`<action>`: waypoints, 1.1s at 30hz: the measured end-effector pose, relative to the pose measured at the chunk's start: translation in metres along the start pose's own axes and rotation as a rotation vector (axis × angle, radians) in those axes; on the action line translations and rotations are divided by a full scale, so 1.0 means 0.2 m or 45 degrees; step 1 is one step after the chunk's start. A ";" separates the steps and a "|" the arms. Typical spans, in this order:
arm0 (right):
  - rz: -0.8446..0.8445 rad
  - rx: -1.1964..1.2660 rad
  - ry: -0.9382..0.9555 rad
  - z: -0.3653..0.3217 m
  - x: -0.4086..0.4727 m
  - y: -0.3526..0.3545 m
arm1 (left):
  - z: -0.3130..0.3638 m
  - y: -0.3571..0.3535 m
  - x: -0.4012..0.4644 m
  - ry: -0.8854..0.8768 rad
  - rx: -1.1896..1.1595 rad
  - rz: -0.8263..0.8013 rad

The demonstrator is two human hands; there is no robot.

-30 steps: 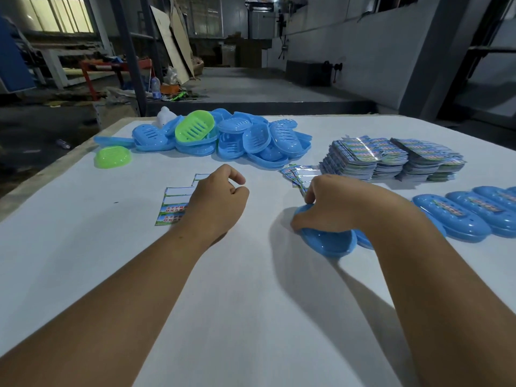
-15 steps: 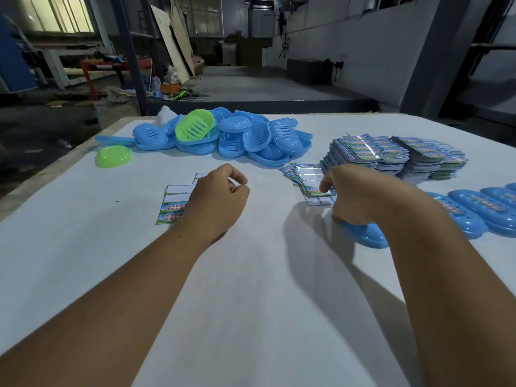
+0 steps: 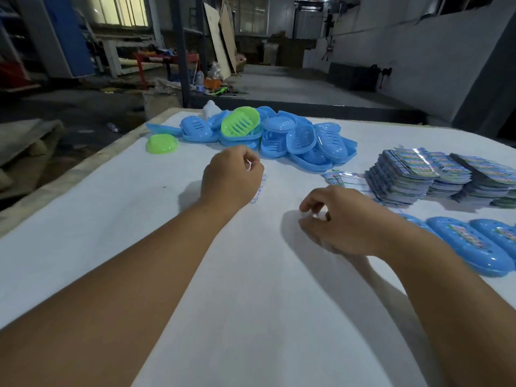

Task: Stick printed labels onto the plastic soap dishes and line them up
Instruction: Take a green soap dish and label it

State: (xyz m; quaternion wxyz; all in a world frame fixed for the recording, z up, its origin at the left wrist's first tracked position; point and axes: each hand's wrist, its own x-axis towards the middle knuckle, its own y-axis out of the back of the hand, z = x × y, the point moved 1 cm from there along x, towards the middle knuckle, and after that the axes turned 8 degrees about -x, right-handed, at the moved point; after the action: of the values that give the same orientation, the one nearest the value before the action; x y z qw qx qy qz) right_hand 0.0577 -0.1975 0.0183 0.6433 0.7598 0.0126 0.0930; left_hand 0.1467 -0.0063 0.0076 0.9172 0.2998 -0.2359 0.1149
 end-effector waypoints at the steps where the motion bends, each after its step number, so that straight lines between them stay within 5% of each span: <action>1: 0.004 -0.006 0.002 0.00 0.00 0.00 | -0.05 0.03 0.05 -0.017 0.085 0.053; 7: 0.046 -0.038 0.048 0.01 0.02 -0.03 | -0.43 0.24 0.31 0.219 0.773 0.104; 11: 0.050 -0.041 0.043 0.02 0.03 -0.04 | -0.55 0.28 0.40 0.417 0.866 -0.030; 23: 0.022 0.004 0.028 0.02 0.03 -0.04 | -0.57 0.31 0.44 0.569 0.833 -0.035; 30: 0.008 0.001 0.009 0.02 0.02 -0.03 | -0.47 0.33 0.43 0.228 0.503 0.269; 33: 0.022 0.024 -0.019 0.01 0.02 -0.02 | -0.34 0.30 0.39 0.196 0.216 0.218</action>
State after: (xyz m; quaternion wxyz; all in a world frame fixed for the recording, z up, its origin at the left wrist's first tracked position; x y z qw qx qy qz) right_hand 0.0633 -0.1982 0.0141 0.6353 0.7667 0.0021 0.0927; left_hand 0.2171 0.0874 0.0286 0.8908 0.3454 -0.1788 0.2348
